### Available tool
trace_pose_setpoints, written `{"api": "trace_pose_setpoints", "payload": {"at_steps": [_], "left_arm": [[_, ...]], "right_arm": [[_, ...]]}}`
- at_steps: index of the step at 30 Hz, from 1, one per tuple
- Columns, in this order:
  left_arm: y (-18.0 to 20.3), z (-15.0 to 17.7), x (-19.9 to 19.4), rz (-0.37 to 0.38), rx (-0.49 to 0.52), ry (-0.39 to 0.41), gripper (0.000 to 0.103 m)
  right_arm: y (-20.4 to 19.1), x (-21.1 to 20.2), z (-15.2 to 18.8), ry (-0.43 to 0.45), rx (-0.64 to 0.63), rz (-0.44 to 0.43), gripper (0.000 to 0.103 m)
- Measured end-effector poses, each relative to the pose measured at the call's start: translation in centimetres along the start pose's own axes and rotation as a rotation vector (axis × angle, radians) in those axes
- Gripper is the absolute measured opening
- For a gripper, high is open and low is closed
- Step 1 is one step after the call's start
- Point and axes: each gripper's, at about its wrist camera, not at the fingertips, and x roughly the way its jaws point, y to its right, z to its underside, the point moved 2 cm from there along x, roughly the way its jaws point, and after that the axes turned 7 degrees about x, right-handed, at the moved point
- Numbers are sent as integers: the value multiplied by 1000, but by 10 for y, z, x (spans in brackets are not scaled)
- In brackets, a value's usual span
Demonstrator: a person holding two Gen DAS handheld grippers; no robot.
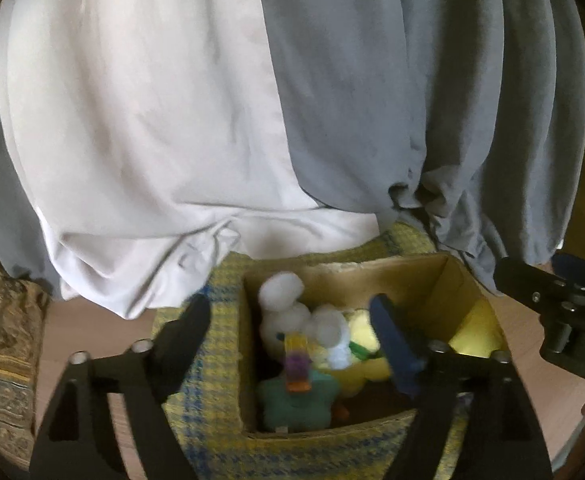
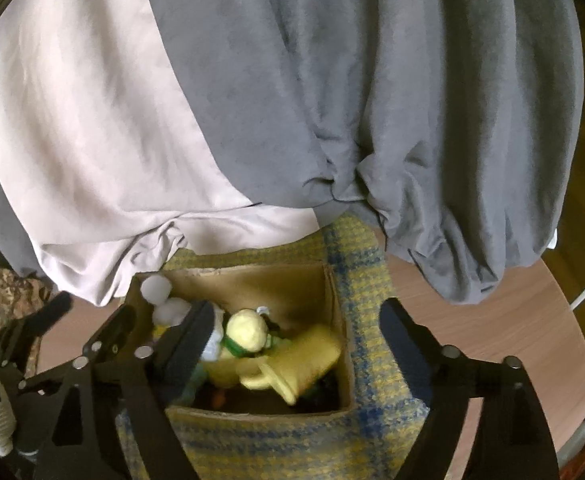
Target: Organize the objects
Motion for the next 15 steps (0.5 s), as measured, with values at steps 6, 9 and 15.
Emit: {"api": "trace_pose_setpoints", "payload": {"at_steps": [6, 9, 15], "left_arm": [[-3, 2, -5, -8, -10, -1, 96], [-3, 4, -8, -30, -9, -5, 102], [0, 9, -14, -43, -13, -2, 102]], "right_arm": [[2, 0, 1, -19, 7, 10, 93], [2, -3, 1, -16, 3, 12, 94], [4, -10, 6, 3, 1, 28, 97]]}}
